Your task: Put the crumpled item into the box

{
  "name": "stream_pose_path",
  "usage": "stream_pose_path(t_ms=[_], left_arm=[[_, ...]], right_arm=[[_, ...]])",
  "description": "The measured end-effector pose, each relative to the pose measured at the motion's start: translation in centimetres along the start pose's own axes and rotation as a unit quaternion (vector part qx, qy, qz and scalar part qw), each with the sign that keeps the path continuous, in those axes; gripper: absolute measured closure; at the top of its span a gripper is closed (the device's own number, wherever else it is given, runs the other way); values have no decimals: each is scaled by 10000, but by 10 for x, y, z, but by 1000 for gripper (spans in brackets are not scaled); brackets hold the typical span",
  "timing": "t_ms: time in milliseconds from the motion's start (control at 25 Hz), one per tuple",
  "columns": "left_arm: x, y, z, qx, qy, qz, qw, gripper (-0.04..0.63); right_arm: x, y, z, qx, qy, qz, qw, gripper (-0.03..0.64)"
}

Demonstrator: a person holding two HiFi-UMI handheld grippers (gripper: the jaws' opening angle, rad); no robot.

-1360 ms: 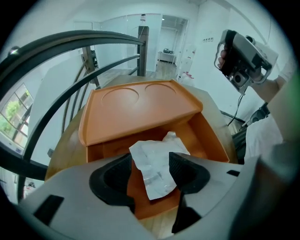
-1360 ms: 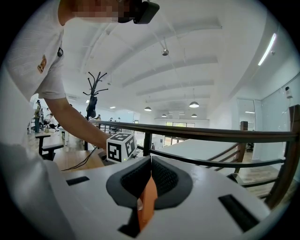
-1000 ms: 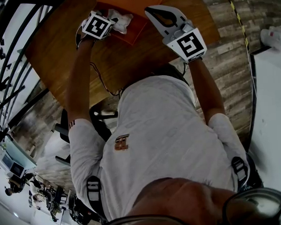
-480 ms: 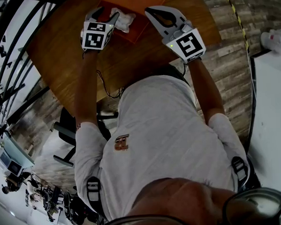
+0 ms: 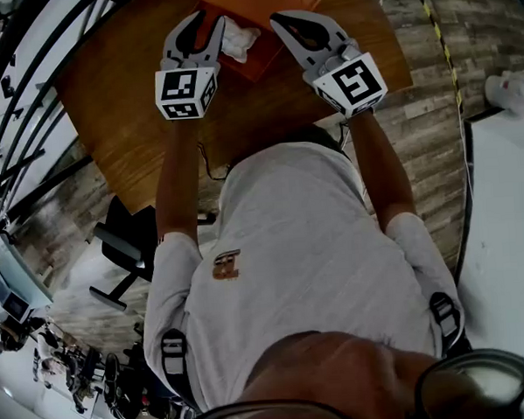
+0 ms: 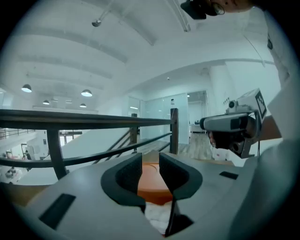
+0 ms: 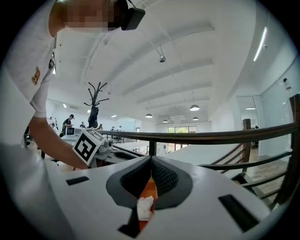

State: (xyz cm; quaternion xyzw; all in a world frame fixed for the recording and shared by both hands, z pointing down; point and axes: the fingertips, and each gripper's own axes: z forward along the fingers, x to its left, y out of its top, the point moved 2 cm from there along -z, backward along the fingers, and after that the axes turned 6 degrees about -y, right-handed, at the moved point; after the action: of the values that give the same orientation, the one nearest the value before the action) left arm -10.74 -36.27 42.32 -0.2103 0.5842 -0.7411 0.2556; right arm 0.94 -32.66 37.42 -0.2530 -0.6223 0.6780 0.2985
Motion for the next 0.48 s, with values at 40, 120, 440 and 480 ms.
stream_pose_path(t_ms=[40,120,440,480], left_arm=[[-1,9,-5,-209,62,-40,9998,475],[-7,26,-14,-613,103,-62,9980,514],[-34,71,-38,-1440,14,-17,9896,565],[-37,76,-41,-1503,22,-22,9886,569]], right_arm=[[1,3,0,-50,30,78,10000,583],[4,9,0,-169,115,267,9994,583],[16,35,-1,-515,371,423,9971,583],[19,37,-1,-539,398,421,9969,583]])
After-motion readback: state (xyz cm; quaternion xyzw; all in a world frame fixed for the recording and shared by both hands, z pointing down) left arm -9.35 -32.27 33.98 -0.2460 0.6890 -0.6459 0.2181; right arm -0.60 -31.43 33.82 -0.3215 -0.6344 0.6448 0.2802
